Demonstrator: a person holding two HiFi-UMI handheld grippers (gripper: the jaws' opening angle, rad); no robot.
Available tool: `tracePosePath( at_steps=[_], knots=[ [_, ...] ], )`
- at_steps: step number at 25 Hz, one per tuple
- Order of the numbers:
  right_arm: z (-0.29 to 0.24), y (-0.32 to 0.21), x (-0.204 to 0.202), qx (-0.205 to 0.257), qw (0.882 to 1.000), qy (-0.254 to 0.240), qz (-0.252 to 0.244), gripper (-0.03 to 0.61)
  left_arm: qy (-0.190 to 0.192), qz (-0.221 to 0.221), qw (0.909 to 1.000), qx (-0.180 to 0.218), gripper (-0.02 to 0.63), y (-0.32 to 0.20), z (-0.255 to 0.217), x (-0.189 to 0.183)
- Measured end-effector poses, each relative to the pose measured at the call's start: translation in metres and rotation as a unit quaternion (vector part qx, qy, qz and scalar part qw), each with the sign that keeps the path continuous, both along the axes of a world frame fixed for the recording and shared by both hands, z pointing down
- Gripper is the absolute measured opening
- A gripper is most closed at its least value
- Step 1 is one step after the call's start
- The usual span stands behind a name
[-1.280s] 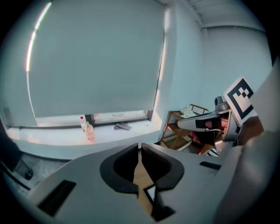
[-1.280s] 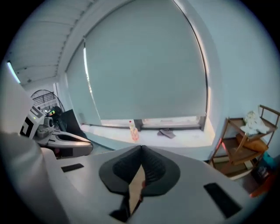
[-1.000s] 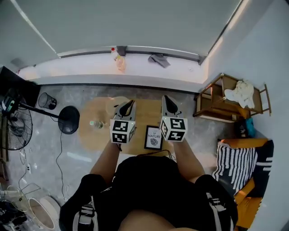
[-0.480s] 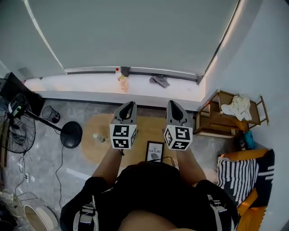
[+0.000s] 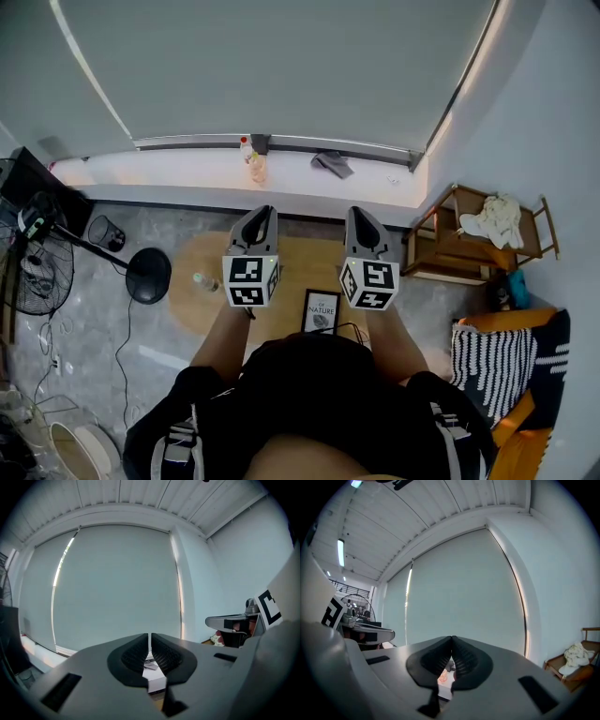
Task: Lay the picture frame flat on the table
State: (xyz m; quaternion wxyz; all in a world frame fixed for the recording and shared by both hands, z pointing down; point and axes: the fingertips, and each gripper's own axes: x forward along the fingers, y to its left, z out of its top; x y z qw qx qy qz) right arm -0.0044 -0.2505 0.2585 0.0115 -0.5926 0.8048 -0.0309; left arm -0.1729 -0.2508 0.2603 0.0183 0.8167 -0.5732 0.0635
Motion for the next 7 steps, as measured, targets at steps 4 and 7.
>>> tracePosePath(
  at_steps=[4,7],
  knots=[
    [0.0025,-0.0033,0.001,-0.002,1.0,0.0,0.0,0.014,0.002,-0.007,1.0,0.006,0.035,-0.0024,0.0002,-0.0007],
    [0.0019,-0.0066,0.0023,-0.002,1.0,0.0,0.001,0.014,0.003,-0.007,0.9999,0.007,0.034,-0.0055,0.0003,0.0004]
  ],
)
